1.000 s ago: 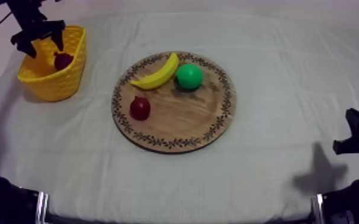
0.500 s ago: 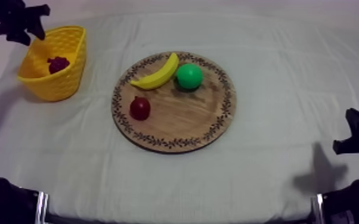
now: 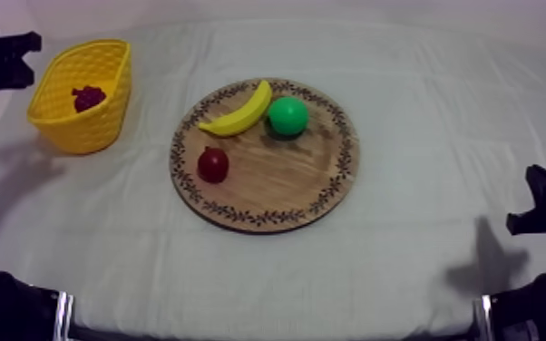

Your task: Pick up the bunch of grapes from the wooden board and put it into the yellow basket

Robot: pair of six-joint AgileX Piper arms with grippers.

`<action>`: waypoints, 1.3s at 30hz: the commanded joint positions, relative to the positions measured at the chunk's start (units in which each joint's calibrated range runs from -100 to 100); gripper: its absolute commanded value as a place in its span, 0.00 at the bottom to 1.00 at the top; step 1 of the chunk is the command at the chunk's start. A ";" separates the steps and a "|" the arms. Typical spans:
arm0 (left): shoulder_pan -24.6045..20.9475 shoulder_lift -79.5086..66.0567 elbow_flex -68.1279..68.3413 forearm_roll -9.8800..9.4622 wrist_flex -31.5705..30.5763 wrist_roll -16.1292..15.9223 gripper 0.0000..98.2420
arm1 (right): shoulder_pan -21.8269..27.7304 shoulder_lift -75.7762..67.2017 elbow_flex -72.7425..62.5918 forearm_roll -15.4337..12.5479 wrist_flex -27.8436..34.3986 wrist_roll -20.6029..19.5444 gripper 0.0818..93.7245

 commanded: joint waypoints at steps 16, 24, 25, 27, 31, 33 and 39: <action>5.44 -37.98 37.51 0.19 -21.96 -12.06 0.00 | -0.02 0.00 -0.04 0.03 0.00 -0.01 0.00; 6.10 -53.11 52.05 0.33 -28.36 -14.68 0.00 | -0.02 0.00 -0.04 0.03 0.00 -0.01 0.00; 6.12 -54.66 53.19 0.26 -28.65 -14.88 0.00 | -0.02 0.00 -0.04 0.03 0.00 -0.01 0.00; 6.19 -57.50 54.55 0.24 -28.61 -15.92 0.00 | -0.02 0.00 -0.04 0.03 0.00 -0.01 0.00; 6.42 -61.68 55.79 0.32 -28.32 -17.02 0.00 | -0.02 0.00 -0.04 0.03 0.00 -0.01 0.00; 6.64 -63.29 56.14 0.25 -28.25 -17.02 0.00 | -0.02 0.00 -0.04 0.03 0.00 -0.01 0.00; 7.46 -67.34 57.53 -2.08 -29.39 -9.71 0.00 | -0.02 0.00 -0.04 0.03 0.00 -0.01 0.00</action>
